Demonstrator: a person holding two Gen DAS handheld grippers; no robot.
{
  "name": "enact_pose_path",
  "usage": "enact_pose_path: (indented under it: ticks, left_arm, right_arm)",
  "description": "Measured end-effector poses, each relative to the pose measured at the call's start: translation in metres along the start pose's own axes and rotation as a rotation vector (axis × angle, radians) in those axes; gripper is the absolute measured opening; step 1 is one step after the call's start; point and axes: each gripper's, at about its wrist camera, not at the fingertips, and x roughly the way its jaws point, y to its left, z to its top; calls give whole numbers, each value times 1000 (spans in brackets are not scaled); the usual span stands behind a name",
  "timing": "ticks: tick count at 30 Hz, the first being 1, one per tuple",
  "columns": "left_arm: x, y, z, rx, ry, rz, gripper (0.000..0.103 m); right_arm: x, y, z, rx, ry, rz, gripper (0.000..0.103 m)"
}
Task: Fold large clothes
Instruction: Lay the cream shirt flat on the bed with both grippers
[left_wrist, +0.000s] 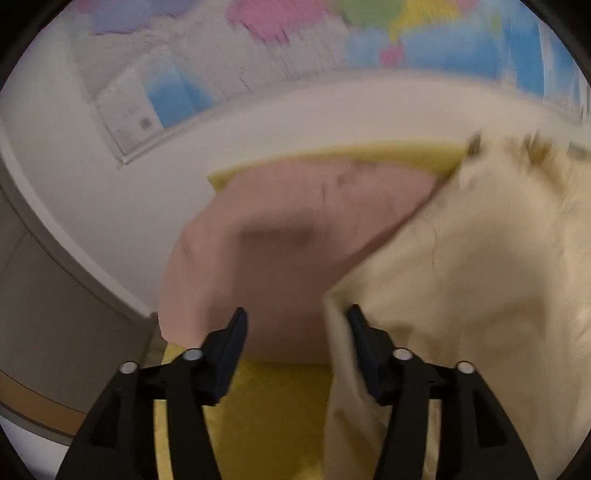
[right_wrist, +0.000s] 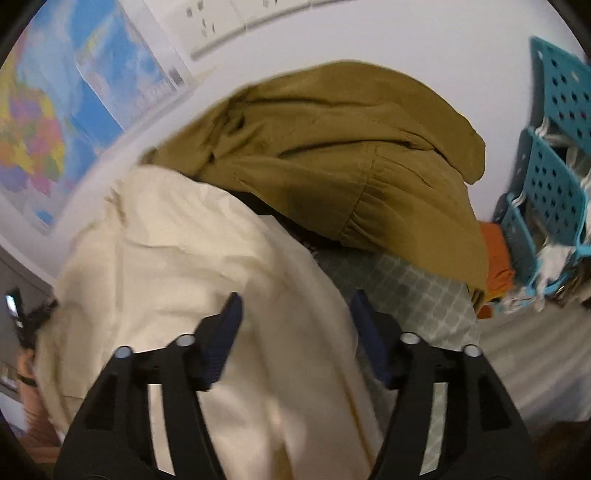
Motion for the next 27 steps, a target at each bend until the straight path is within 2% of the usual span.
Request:
enact_pose_path:
  ticks: [2, 4, 6, 8, 10, 12, 13, 16, 18, 19, 20, 21, 22, 23, 27]
  left_arm:
    - [-30, 21, 3, -78, -95, -136, 71]
    - [-56, 31, 3, -110, -156, -222, 72]
    - [-77, 19, 4, -65, -201, -253, 76]
    - [-86, -2, 4, -13, -213, -256, 78]
    - [-88, -27, 3, 34, -209, -298, 78]
    - [-92, -54, 2, 84, -205, -341, 78]
    - [-92, -65, 0, 105, -202, -352, 78]
    - [-92, -100, -3, 178, -193, -401, 78]
    - [-93, -120, -3, 221, -194, -439, 78]
    - [-94, -123, -3, 237, -197, -450, 79]
    - [-95, -131, -3, 252, -203, -452, 79]
    - [-97, -138, -3, 267, -209, -454, 79]
    - [-97, -142, -2, 277, -212, -457, 79]
    - [-99, -146, -2, 289, -215, -461, 79]
    - [-105, -156, 1, 318, -227, -479, 79]
  right_arm:
    - [-20, 1, -9, -33, -24, 14, 87]
    - [-44, 4, -29, -81, -29, 41, 95]
    - [-50, 4, -48, -121, 15, 50, 97]
    - [-50, -2, -63, -138, 46, 23, 97]
    - [-47, -15, -78, -105, 76, 27, 97]
    - [-45, -27, -89, -64, 101, 80, 97]
    - [-45, -33, -96, -39, 110, 135, 97]
    - [-47, -44, -108, 21, 129, 270, 87]
    - [-48, -45, -115, 20, 138, 288, 57]
    - [-48, -45, -116, 28, 141, 307, 36]
    - [-49, -45, -115, 53, 130, 321, 11]
    - [-51, -42, -112, 63, 125, 320, 7]
    - [-58, -35, -107, 50, 110, 298, 7]
    - [-72, -24, -98, 8, 70, 266, 7]
    - [-125, 19, -60, -94, -61, 255, 6]
